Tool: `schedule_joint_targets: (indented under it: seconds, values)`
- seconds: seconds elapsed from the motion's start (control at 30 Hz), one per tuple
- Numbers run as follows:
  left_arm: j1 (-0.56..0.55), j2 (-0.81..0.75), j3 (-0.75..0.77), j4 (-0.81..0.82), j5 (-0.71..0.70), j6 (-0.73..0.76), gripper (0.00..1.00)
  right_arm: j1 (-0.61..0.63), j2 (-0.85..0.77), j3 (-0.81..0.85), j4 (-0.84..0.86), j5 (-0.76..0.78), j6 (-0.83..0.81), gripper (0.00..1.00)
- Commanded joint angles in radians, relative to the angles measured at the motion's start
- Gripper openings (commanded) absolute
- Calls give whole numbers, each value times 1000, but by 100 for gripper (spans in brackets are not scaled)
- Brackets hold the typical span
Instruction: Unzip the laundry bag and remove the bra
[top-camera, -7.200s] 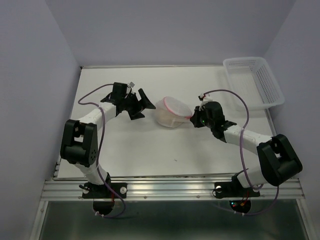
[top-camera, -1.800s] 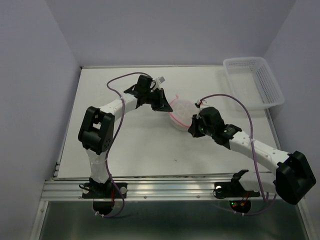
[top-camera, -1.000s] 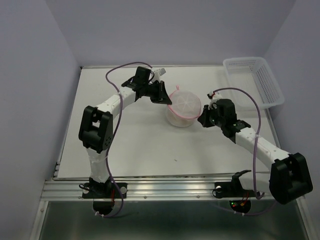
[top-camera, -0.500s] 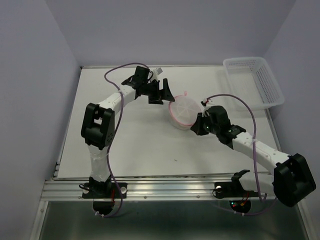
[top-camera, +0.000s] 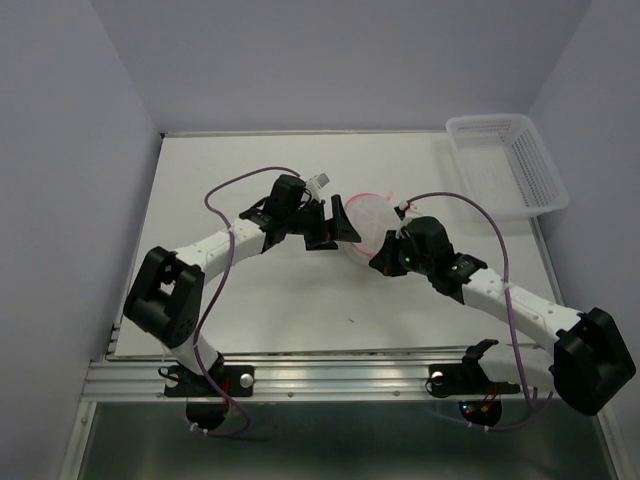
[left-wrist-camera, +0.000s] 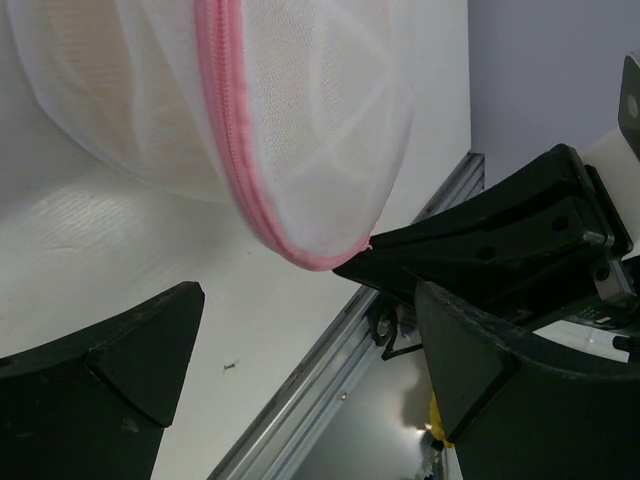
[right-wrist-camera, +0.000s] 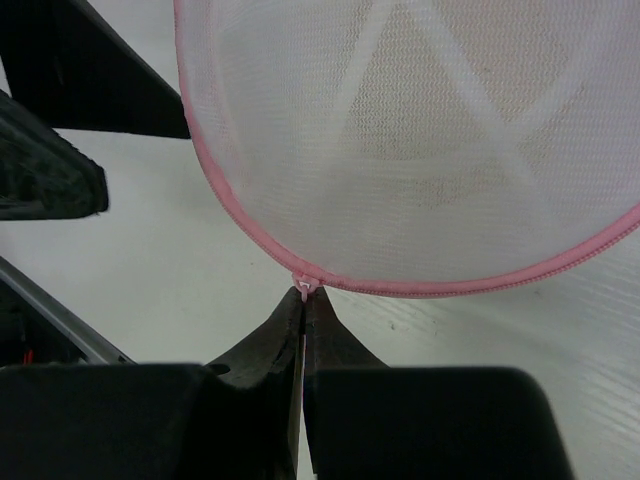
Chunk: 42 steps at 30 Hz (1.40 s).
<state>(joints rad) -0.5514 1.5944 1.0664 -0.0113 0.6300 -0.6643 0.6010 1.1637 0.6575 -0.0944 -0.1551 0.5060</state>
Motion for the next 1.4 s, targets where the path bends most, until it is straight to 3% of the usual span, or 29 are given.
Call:
schedule_joint_targets:
  seconds: [0.0,0.23,0.4,0.5,0.53,0.67,1.03,1.37]
  values:
    - [-36,28,-20,213,16,-145,99,23,-7,22,68,5,16,1]
    - [-54,79,20,244,19,-182,91,23,-25,27,67,11,9,1]
    - [-56,148,66,250,54,-185,71,23,-25,39,45,23,2,1]
    - [-61,173,75,273,97,-196,45,23,-22,39,44,26,0,1]
    - [-61,173,78,277,102,-199,30,23,-13,40,41,29,0,1]
    - [-61,167,86,271,112,-199,2,23,-9,44,27,63,-9,1]
    - [1,177,144,215,172,-124,0,23,13,64,-94,215,-70,1]
    - [85,148,133,126,309,84,0,-181,56,106,-99,187,-171,1]
